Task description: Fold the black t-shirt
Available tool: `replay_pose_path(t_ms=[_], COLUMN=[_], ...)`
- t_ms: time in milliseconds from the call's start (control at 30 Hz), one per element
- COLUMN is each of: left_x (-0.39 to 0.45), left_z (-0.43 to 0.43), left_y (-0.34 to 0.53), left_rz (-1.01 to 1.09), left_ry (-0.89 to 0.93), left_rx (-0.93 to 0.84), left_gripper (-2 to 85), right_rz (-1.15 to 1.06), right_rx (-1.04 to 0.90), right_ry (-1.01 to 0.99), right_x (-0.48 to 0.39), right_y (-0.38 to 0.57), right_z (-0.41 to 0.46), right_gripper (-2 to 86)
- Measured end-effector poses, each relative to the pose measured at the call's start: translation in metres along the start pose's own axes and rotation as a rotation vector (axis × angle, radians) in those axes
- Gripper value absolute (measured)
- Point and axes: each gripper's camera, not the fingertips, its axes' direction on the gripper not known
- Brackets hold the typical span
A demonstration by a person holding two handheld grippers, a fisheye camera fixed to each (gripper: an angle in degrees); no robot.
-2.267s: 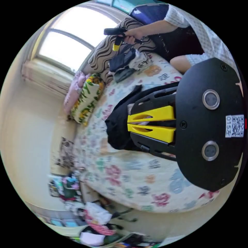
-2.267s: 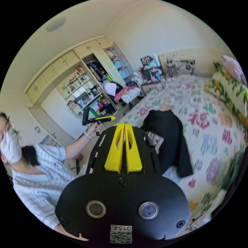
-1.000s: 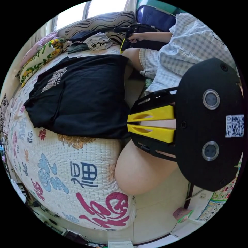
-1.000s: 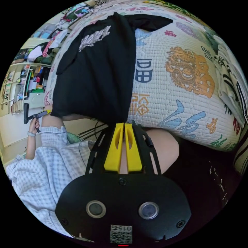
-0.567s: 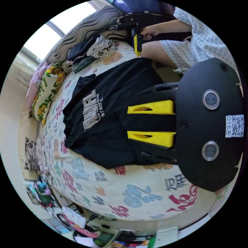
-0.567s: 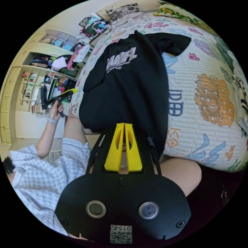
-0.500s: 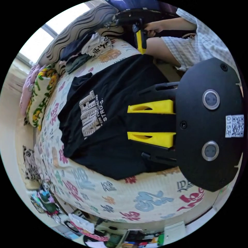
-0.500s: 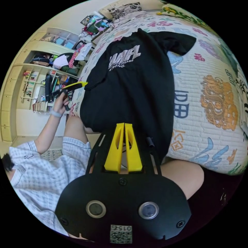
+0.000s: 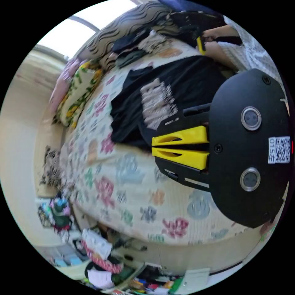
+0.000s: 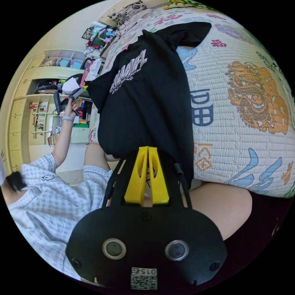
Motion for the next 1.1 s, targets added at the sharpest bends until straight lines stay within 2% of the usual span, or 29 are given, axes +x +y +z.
replay_pose_path(t_ms=[100,200,267,367,533,600,667,700,767,833,933,1000,1100], left_x=[-0.069,-0.12,-0.137,-0.144,-0.115,-0.098,-0.084,-0.078,-0.074,-0.076,-0.075,-0.069,-0.05], left_z=[-0.019,-0.006,-0.002,0.013,0.064,0.077,0.074,0.073,0.077,0.075,0.062,0.053,0.048], left_y=[-0.017,-0.011,0.007,0.048,0.132,0.152,0.162,0.162,0.155,0.146,0.136,0.131,0.127], left_rz=[-0.164,-0.327,-0.42,-0.455,-0.449,-0.421,-0.367,-0.307,-0.24,-0.204,-0.185,-0.179,-0.176], left_ry=[-0.234,-0.308,-0.262,0.012,0.328,0.385,0.34,0.279,0.279,0.216,0.184,0.211,0.235], left_rx=[0.097,0.006,0.011,0.011,-0.235,-0.314,-0.278,-0.304,-0.376,-0.437,-0.426,-0.389,-0.36], left_gripper=[0.3,2.3,4.3,6.8,8.7,8.3,6.0,3.6,0.6,0.0,0.8,1.5,1.9], right_rz=[-0.001,-0.011,-0.022,-0.024,0.053,0.08,0.079,0.082,0.052,0.025,-0.019,0.029,0.084], right_rx=[0.006,0.006,0.006,0.004,0.017,-0.028,-0.096,-0.098,-0.122,-0.181,-0.057,0.16,0.323], right_ry=[-0.044,-0.09,-0.091,-0.044,0.083,0.212,0.243,0.256,0.277,0.193,0.122,0.115,0.067], right_x=[-0.005,-0.016,-0.024,-0.035,-0.035,-0.036,-0.037,-0.039,-0.044,-0.048,-0.054,-0.046,-0.022], right_y=[-0.01,-0.021,-0.024,-0.027,-0.034,-0.041,-0.047,-0.049,-0.052,-0.056,-0.065,-0.087,-0.134], right_z=[-0.011,-0.019,-0.025,-0.037,-0.054,-0.053,-0.045,-0.046,-0.05,-0.055,-0.092,-0.141,-0.18], right_gripper=[-0.5,-0.4,-0.3,0.6,6.1,7.4,6.4,4.5,1.3,0.5,0.8,3.4,8.1])
